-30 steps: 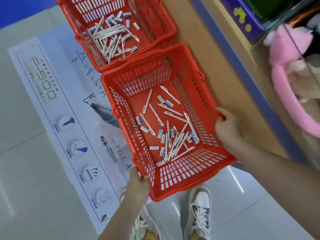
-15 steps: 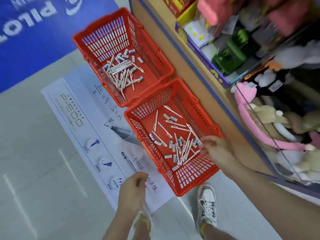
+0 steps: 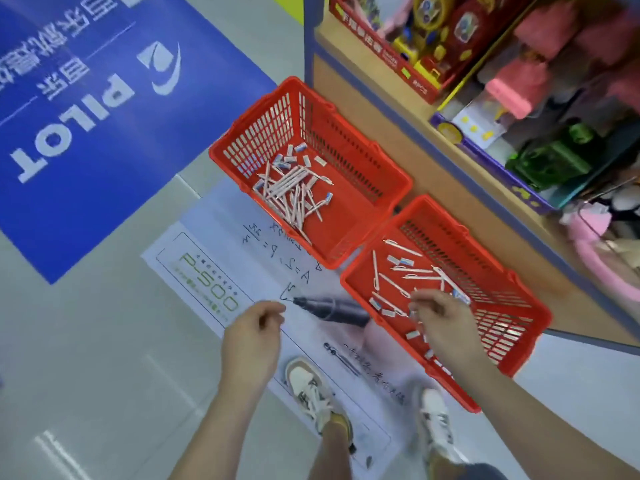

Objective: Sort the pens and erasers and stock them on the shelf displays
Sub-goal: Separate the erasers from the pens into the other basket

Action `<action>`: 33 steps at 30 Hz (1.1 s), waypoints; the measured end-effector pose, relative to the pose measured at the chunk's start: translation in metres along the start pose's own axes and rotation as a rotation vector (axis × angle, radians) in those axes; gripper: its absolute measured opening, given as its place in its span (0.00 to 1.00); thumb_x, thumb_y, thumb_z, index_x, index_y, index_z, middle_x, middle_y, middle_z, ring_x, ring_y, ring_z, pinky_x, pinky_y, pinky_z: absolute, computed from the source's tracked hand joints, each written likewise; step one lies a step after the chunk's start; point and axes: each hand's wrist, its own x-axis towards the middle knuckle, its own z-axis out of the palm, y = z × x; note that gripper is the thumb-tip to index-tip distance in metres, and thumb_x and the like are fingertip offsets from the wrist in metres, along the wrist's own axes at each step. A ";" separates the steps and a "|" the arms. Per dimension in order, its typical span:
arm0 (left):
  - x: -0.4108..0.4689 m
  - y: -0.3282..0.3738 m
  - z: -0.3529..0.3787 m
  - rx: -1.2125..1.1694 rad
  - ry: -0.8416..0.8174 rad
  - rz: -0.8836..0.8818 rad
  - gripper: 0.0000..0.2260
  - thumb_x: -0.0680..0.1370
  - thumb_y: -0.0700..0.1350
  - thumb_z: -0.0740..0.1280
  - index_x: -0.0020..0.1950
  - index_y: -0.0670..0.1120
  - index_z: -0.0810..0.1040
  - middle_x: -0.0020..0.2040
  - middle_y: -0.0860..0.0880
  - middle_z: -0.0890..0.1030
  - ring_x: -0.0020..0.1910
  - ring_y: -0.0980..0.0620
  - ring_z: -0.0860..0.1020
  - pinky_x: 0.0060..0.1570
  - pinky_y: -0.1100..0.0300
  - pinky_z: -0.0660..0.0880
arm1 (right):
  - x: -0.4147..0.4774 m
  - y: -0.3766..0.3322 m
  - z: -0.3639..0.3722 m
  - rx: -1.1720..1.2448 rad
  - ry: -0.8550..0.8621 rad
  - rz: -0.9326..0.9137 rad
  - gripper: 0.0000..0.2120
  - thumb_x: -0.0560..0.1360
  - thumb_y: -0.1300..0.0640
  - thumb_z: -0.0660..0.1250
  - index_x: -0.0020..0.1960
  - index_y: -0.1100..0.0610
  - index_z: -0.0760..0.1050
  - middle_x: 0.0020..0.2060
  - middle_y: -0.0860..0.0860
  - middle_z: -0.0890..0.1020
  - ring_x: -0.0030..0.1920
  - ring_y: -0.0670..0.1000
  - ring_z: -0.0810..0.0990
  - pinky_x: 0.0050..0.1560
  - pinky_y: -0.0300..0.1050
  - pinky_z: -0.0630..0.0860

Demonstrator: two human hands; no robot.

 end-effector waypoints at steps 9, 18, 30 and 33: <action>0.115 0.063 -0.022 0.203 -0.097 0.157 0.16 0.76 0.36 0.59 0.42 0.57 0.78 0.42 0.51 0.82 0.42 0.49 0.79 0.44 0.55 0.77 | 0.058 -0.064 0.070 0.107 0.019 0.048 0.16 0.74 0.66 0.61 0.42 0.45 0.76 0.36 0.51 0.82 0.35 0.55 0.80 0.41 0.55 0.78; 0.253 0.095 0.037 0.647 -0.232 0.431 0.13 0.77 0.38 0.60 0.56 0.48 0.80 0.53 0.47 0.83 0.52 0.44 0.79 0.45 0.59 0.71 | 0.177 -0.072 0.126 0.149 -0.005 0.228 0.21 0.73 0.64 0.65 0.66 0.56 0.71 0.55 0.54 0.79 0.49 0.52 0.79 0.51 0.44 0.75; 0.511 0.035 0.126 1.268 -0.384 0.709 0.18 0.75 0.44 0.63 0.62 0.38 0.71 0.59 0.37 0.77 0.59 0.37 0.76 0.56 0.51 0.71 | 0.351 0.006 0.286 -0.286 -0.101 0.259 0.23 0.75 0.50 0.67 0.64 0.62 0.72 0.60 0.61 0.78 0.60 0.59 0.77 0.54 0.46 0.72; 0.550 0.034 0.148 1.335 -0.448 0.712 0.21 0.77 0.46 0.64 0.64 0.33 0.68 0.63 0.35 0.73 0.63 0.38 0.73 0.59 0.52 0.69 | 0.377 0.021 0.316 -0.426 -0.116 0.201 0.19 0.77 0.50 0.65 0.64 0.59 0.72 0.62 0.60 0.77 0.62 0.59 0.76 0.54 0.45 0.72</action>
